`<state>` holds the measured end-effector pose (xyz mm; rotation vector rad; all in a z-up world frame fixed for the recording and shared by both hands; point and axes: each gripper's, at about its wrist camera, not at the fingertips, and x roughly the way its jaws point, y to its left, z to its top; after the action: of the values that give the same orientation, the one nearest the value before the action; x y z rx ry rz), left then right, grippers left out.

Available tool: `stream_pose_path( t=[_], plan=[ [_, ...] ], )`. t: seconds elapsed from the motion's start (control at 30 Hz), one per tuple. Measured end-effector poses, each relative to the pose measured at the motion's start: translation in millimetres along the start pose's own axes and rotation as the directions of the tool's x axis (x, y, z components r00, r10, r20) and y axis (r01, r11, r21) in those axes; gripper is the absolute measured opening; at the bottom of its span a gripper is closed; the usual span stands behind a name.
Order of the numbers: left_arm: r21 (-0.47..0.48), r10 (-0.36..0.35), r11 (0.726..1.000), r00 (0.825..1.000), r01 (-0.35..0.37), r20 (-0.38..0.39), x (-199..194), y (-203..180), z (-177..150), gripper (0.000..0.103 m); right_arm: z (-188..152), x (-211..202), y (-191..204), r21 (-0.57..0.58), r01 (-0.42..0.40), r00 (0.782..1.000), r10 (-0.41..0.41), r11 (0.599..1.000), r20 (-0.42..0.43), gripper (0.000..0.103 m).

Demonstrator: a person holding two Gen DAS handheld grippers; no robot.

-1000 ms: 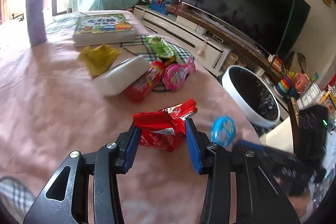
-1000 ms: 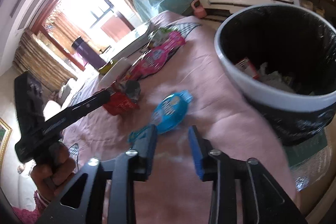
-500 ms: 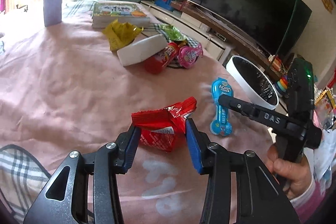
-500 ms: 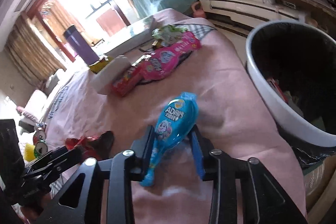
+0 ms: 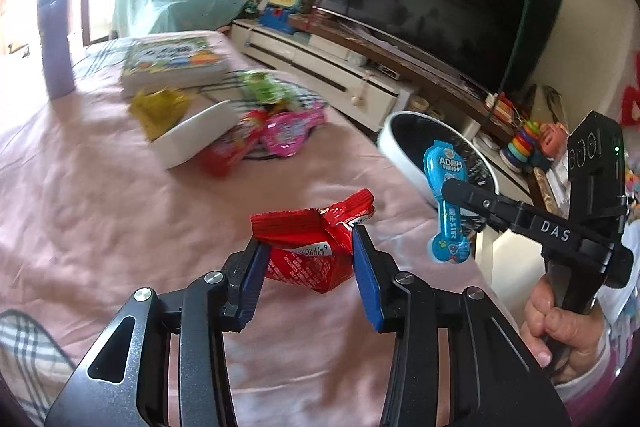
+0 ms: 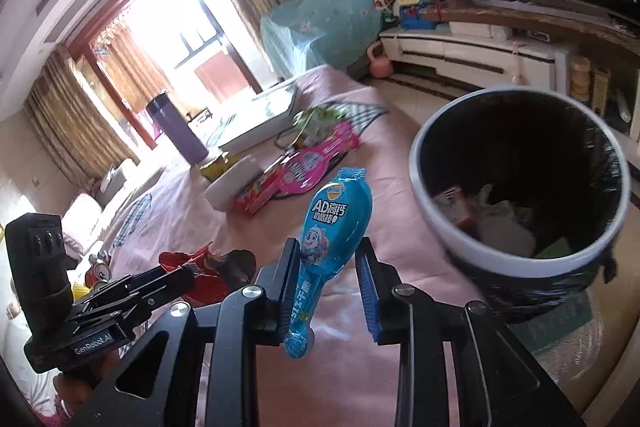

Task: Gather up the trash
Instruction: 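Carry the red bag and blue candy toy with both tools over the bin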

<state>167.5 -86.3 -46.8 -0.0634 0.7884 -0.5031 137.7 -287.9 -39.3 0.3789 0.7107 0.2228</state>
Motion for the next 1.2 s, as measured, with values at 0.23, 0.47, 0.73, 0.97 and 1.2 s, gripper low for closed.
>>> stream_pose_path(
  t=[0.23, 0.47, 0.73, 0.97, 1.2],
  plan=[
    [0.074, -0.025, 0.997, 1.0, 0.026, -0.013, 15, -41, 13, 0.04, 8, -27, -27, 0.035, 0.028, 0.999, -0.029, 0.999, 0.043, 0.028],
    [0.122, -0.046, 0.991, 0.999, 0.048, -0.023, 30, -71, 27, 0.04, 18, -41, -52, 0.071, 0.05, 0.996, -0.055, 0.996, 0.075, 0.028],
    [0.149, -0.063, 0.987, 0.998, 0.066, -0.023, 45, -95, 44, 0.04, 30, -52, -74, 0.081, 0.071, 0.993, -0.079, 0.994, 0.094, 0.027],
    [0.169, -0.084, 0.982, 0.996, 0.085, -0.014, 55, -113, 61, 0.04, 40, -53, -89, 0.08, 0.09, 0.99, -0.098, 0.993, 0.098, 0.027],
    [0.174, -0.108, 0.978, 0.994, 0.113, -0.034, 74, -128, 76, 0.04, 52, -49, -105, 0.082, 0.117, 0.988, -0.124, 0.99, 0.088, 0.026]
  ],
)
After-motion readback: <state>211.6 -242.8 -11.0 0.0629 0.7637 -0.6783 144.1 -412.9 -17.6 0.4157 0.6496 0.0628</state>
